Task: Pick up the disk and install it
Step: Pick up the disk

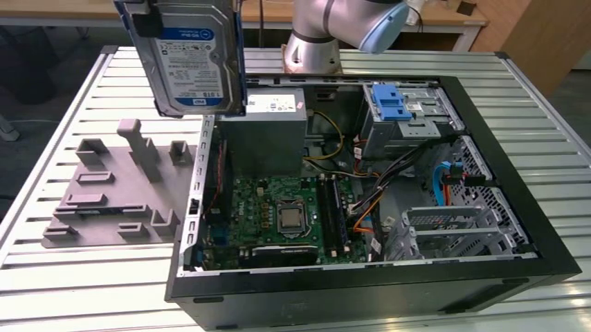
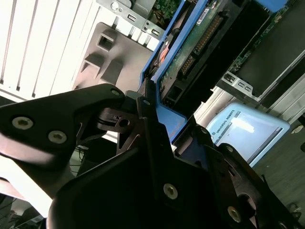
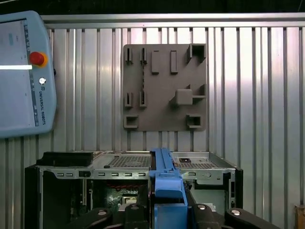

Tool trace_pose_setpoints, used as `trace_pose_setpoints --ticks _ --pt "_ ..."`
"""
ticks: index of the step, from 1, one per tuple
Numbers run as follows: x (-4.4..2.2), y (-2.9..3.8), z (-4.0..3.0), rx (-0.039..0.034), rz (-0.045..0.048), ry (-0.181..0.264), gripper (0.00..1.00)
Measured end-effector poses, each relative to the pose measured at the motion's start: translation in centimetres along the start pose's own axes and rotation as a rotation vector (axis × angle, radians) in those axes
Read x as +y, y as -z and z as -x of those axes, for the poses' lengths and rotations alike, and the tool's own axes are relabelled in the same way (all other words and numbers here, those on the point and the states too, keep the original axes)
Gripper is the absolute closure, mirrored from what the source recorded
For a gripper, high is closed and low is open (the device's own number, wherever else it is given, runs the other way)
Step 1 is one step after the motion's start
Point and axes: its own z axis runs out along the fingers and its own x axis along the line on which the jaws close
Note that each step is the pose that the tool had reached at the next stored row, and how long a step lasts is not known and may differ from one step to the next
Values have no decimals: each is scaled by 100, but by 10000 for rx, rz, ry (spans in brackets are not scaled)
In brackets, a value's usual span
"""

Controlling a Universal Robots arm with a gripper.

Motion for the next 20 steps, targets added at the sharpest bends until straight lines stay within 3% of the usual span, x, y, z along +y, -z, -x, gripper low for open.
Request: trace_pose_setpoints --ticks 9,20 --pt "-104 0 -50 0 0 0 64" --pt "-109 0 -51 0 -4 0 64"
